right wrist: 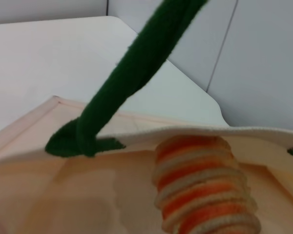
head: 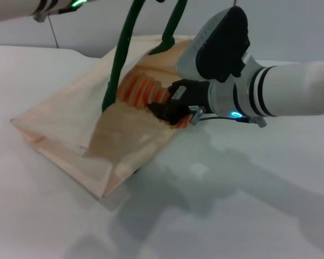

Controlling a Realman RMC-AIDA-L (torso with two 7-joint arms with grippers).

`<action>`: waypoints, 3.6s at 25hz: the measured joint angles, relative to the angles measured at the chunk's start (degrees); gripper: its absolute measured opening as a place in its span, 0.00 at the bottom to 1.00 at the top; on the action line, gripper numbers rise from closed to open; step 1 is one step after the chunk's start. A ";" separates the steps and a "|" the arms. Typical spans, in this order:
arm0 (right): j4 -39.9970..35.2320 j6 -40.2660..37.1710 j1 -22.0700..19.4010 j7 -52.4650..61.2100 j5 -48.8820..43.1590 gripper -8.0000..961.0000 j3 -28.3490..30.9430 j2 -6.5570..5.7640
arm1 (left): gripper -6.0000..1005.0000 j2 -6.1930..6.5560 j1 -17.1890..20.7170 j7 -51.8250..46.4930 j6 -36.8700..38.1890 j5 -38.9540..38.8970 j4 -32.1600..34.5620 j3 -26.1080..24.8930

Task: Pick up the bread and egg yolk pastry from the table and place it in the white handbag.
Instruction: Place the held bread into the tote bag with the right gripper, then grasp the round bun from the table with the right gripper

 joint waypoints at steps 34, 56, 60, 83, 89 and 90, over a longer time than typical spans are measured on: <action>4.29 4.04 4.38 -0.03 2.40 0.46 -5.55 -0.04 | 0.12 0.00 -0.84 -0.38 0.60 0.15 -0.09 1.87; 7.95 4.64 3.10 0.81 2.74 0.92 -3.57 -0.36 | 0.12 -0.09 0.23 -3.34 0.97 5.93 -0.09 2.87; 7.63 0.47 -0.12 0.81 -2.32 0.92 4.04 -0.53 | 0.12 -0.09 1.49 -4.84 1.40 7.92 -0.09 3.14; -8.10 -10.81 -12.45 0.75 -15.15 0.91 21.57 -0.18 | 0.12 -0.09 4.81 -7.86 1.76 11.99 -0.64 1.78; -6.15 -8.10 -11.74 0.67 -17.41 0.92 24.55 -0.32 | 0.12 -0.09 4.49 -8.02 1.96 11.57 -0.71 2.25; -5.09 -6.96 -11.36 0.60 -17.56 0.92 24.68 -0.35 | 0.12 -0.09 4.44 -8.17 2.00 11.50 -0.71 2.40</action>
